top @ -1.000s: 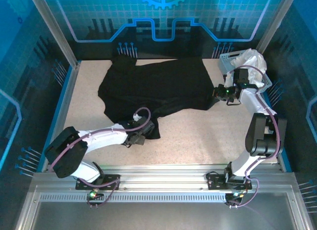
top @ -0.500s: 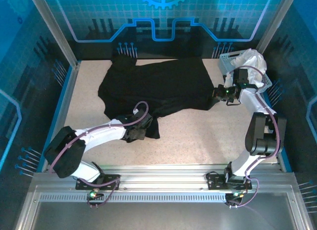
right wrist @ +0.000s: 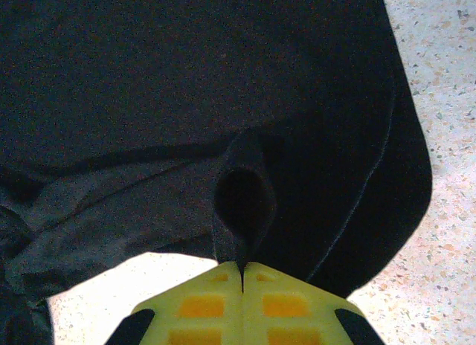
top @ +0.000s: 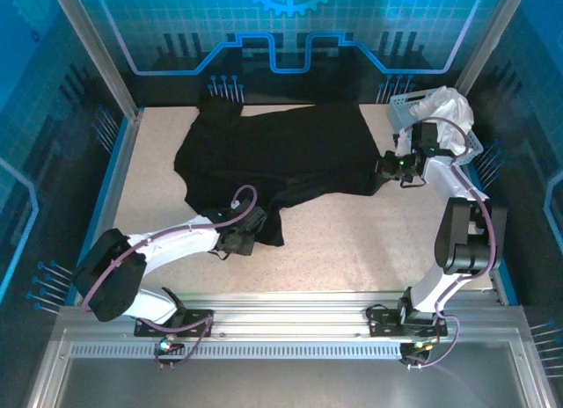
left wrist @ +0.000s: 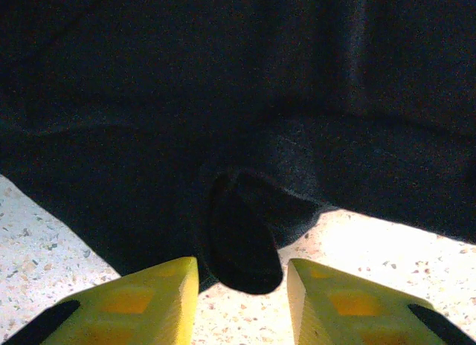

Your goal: Fold the inside-out t-shirt

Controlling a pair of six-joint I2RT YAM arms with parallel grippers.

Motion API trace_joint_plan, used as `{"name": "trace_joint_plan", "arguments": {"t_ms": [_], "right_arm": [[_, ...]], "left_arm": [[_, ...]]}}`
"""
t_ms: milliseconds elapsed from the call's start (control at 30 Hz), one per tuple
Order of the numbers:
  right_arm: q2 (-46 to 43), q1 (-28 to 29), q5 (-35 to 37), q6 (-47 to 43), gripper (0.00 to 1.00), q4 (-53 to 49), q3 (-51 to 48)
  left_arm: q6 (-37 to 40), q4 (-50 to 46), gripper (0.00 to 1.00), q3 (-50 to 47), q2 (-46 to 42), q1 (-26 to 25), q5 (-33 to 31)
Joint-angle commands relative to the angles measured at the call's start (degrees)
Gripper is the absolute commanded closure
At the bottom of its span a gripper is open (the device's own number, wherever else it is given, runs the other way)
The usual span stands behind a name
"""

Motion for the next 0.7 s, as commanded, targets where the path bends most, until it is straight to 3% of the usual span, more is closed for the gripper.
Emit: {"name": "trace_joint_plan", "arguments": {"t_ms": [0,267,667], "right_arm": [[0.16,0.68,-1.24,-0.83,1.00,-0.60,0.12],[0.21,0.73,-1.55,-1.01,1.00,-0.77,0.20],[0.48,0.84,-1.62,-1.16,1.00,-0.86,0.29]], "left_arm": [[-0.08,-0.35,0.63,-0.30,-0.37,0.24,-0.19],[0.77,2.08,0.56,1.30,2.22,0.31,-1.40],[1.94,3.89,0.67,1.15,2.10,1.40,-2.20]]}}
